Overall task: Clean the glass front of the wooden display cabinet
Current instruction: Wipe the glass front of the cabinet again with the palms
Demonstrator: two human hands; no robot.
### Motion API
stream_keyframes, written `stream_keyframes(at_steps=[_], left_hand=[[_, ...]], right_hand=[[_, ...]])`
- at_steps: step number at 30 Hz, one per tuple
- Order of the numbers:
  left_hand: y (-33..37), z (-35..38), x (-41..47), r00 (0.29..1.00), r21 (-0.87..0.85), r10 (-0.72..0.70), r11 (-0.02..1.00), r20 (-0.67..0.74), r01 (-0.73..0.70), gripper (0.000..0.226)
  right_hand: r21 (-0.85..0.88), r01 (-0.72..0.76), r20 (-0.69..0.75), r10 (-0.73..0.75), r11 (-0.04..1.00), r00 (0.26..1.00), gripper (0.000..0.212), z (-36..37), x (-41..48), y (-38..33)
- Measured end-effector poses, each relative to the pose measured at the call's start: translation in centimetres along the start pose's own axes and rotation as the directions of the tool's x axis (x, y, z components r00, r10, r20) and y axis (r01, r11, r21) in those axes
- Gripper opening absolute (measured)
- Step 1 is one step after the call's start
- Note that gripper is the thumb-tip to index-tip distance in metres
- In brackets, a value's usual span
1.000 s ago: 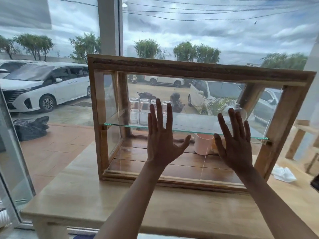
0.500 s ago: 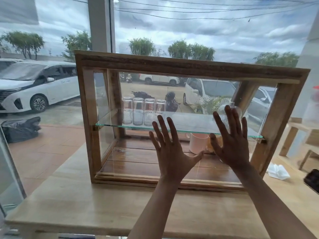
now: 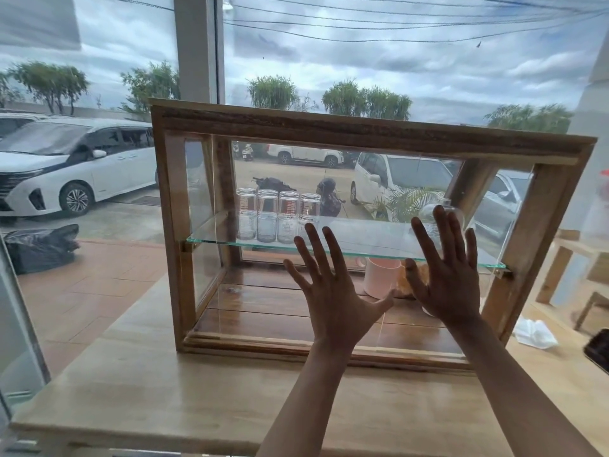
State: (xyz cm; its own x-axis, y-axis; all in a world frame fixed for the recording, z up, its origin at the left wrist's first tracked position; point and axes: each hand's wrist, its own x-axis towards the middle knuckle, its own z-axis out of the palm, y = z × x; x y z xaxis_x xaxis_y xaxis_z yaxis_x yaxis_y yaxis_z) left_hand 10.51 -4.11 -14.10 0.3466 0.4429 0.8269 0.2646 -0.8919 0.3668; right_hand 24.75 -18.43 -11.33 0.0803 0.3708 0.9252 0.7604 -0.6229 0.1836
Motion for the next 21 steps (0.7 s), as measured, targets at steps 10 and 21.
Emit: stream_keyframes(at_steps=[10, 21], left_hand=[[-2.4, -0.8, 0.5, 1.000, 0.022, -0.002, 1.000, -0.028, 0.002, 0.148], [-5.0, -2.0, 1.0, 0.999, 0.077, -0.006, 0.997, -0.051, 0.010, 0.147]], right_hand=[[0.005, 0.000, 0.001, 0.000, 1.000, 1.000, 0.066, -0.1, 0.0, -0.1], [0.003, -0.014, 0.028, 0.014, 1.000, 1.000, 0.064, -0.4, 0.0, 0.0]])
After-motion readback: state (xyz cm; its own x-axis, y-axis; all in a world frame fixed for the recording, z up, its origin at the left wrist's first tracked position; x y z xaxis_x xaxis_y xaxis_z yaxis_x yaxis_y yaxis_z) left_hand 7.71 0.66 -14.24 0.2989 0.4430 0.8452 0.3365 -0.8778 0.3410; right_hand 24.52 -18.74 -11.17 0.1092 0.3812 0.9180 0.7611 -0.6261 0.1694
